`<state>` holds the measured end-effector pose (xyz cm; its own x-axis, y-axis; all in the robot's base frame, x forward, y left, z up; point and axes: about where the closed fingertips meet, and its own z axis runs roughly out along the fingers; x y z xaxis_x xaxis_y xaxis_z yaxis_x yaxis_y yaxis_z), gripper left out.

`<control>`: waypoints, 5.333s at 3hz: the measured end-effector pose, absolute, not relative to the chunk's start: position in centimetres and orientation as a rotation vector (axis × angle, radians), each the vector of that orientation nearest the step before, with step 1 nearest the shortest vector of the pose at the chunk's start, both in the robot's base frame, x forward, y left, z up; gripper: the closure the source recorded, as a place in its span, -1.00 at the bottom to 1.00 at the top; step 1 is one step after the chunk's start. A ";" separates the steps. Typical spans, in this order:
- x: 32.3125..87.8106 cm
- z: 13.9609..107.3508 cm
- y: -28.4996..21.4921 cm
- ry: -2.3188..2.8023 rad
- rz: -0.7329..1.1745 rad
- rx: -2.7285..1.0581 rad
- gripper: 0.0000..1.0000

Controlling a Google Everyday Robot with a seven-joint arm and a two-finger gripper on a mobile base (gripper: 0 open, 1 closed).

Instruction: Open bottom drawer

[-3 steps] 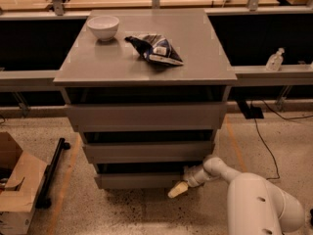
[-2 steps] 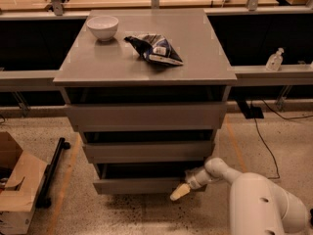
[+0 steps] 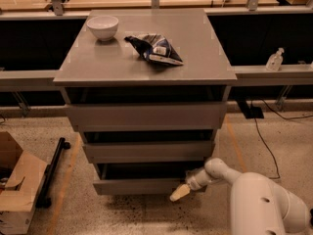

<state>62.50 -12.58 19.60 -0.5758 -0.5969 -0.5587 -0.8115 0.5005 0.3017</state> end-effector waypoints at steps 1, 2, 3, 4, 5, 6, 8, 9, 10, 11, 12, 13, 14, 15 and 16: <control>62.4 19.5 -12.4 2.369 0.775 -1.171 -0.71; 62.4 19.7 -12.4 2.369 0.775 -1.171 -0.24; 62.4 19.9 -12.4 2.369 0.775 -1.170 0.23; 59.7 18.9 -13.8 2.488 0.798 -1.111 0.71; 57.5 18.1 -14.5 2.575 0.822 -1.061 0.76; 57.5 18.1 -14.5 2.575 0.822 -1.061 0.29; 55.0 17.4 -14.7 2.633 0.899 -0.990 -0.81; 50.7 16.8 -14.9 2.736 0.977 -0.875 -1.00; 50.6 16.9 -14.8 2.745 0.984 -0.864 -1.00; 47.4 17.6 -14.9 2.822 1.025 -0.789 -1.00; 45.3 18.8 -14.8 2.873 1.036 -0.738 -1.00; 45.1 20.3 -14.7 2.865 0.994 -0.747 -1.00; 46.4 24.5 -14.5 2.796 0.839 -0.857 -1.00; 49.1 28.8 -14.5 2.697 0.653 -1.008 -1.00; 49.6 29.5 -14.6 2.682 0.632 -1.015 -1.00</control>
Offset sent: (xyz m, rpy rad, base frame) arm -0.0353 -0.0065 -0.0324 -0.0149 0.1696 -0.0210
